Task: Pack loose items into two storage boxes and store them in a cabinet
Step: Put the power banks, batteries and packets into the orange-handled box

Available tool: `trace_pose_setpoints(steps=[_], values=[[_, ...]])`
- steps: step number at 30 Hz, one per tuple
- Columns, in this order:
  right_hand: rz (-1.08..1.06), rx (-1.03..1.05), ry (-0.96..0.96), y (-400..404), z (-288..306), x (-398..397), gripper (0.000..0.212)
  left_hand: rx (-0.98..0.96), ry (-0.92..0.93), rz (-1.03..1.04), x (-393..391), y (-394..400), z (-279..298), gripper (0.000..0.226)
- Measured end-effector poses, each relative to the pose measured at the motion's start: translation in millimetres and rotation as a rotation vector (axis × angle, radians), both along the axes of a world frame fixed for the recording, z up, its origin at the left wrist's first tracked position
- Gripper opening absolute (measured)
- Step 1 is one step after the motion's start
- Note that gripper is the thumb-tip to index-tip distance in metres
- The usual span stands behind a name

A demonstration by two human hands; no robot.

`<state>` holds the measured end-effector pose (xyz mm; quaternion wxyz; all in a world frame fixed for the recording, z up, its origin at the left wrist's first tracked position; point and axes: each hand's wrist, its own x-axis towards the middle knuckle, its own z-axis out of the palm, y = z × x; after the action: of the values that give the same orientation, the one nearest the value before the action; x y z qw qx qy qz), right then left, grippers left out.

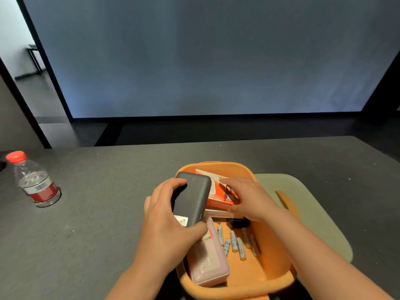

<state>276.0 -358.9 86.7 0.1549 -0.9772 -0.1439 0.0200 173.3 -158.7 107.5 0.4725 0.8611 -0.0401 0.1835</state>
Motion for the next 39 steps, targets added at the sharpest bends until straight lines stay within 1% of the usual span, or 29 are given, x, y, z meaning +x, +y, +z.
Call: trace_pose_setpoints(steps=[1, 3, 4, 5, 7, 8, 9, 11, 13, 15, 16, 18, 20, 22, 23, 27, 30, 32, 34, 36, 39], values=[[-0.043, 0.128, -0.001, -2, 5, -8, 0.062, 0.006, -0.005, -0.017, 1, -5, 1, 0.077], [-0.163, 0.536, 0.016, -5, 17, -30, 0.035, 0.007, -0.01, -0.05, 3, -15, 1, 0.077], [-0.231, 0.756, 0.075, -4, 22, -43, 0.024, 0.005, -0.013, -0.065, 3, -21, 1, 0.077], [-0.281, 0.938, 0.174, -1, 27, -55, 0.02, 0.003, -0.019, -0.08, 4, -27, 1, 0.076], [-0.304, 1.195, 0.406, 6, 27, -75, 0.026, -0.002, -0.026, -0.104, 4, -38, 0, 0.075], [-0.301, 1.286, 0.479, 9, 24, -82, 0.028, -0.006, -0.026, -0.113, 4, -44, -1, 0.075], [-0.301, 1.347, 0.51, 13, 22, -87, 0.03, -0.011, -0.025, -0.12, 3, -49, -2, 0.074], [-0.328, 1.377, 0.483, 14, 18, -91, 0.033, 0.005, -0.026, -0.122, 1, -59, -3, 0.073], [-0.365, 1.383, 0.465, 12, 18, -93, 0.033, 0.046, -0.004, -0.143, -1, -63, -4, 0.077], [-0.412, 1.376, 0.469, 8, 20, -94, 0.027, 0.054, 0.076, -0.204, 0, -60, -6, 0.083], [-0.436, 1.365, 0.46, 4, 19, -92, 0.026, 0.047, 0.118, -0.233, 1, -56, -7, 0.083], [-0.496, 1.346, 0.44, -4, 16, -88, 0.027, 0.071, 0.148, -0.243, 3, -44, -12, 0.07], [-0.519, 1.305, 0.439, -11, 17, -84, 0.026, 0.144, 0.12, -0.17, 6, -30, -20, 0.051], [-0.502, 1.142, 0.412, -18, 19, -81, 0.024, 0.23, 0.076, -0.089, 10, -18, -31, 0.038], [-0.486, 1.039, 0.392, -20, 20, -80, 0.024, 0.262, 0.078, -0.067, 11, -14, -36, 0.036], [-0.459, 0.755, 0.363, -24, 20, -71, 0.024, 0.265, 0.155, -0.073, 13, -10, -49, 0.039], [-0.456, 0.536, 0.348, -22, 18, -65, 0.026, 0.309, 0.165, -0.081, 15, -11, -50, 0.042], [-0.451, 0.399, 0.376, -19, 16, -60, 0.031, 0.299, 0.158, -0.088, 16, -11, -50, 0.041], [-0.412, 0.258, 0.438, -16, 12, -55, 0.031, 0.277, 0.156, -0.09, 16, -11, -49, 0.041], [-0.361, 0.183, 0.514, -12, 9, -50, 0.031, 0.262, 0.151, -0.086, 16, -11, -49, 0.04], [-0.328, 0.198, 0.598, -6, 6, -42, 0.029, 0.25, 0.147, -0.089, 16, -11, -50, 0.038]])
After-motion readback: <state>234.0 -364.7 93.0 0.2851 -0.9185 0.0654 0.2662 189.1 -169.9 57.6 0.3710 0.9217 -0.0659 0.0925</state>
